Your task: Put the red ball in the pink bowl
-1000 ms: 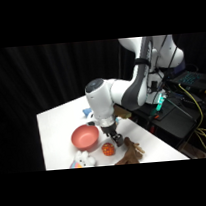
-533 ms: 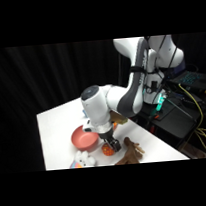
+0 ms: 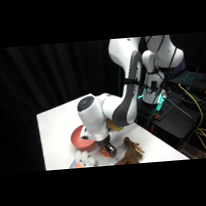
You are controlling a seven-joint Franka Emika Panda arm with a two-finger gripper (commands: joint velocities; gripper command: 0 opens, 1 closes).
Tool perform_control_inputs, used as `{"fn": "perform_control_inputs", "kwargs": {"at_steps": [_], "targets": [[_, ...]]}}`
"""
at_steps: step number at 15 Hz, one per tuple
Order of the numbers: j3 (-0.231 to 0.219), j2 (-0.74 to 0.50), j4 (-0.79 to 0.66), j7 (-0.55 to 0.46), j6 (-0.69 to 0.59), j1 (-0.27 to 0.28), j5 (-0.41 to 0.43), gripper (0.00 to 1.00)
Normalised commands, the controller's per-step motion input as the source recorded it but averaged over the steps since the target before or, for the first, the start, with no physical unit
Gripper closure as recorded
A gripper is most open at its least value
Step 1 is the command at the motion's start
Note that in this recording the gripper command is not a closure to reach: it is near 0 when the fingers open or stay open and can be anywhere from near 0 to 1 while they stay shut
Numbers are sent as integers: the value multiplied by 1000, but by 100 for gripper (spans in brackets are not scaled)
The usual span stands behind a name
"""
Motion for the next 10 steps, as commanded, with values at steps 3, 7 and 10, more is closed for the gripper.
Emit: {"fn": "perform_control_inputs", "kwargs": {"at_steps": [3,7,10], "targets": [[49,-126,20,-85,-100,-52,58,100],[8,-401,-257,0,-98,-16,37,35],[-27,-615,-421,59,-158,7,11,35]]}}
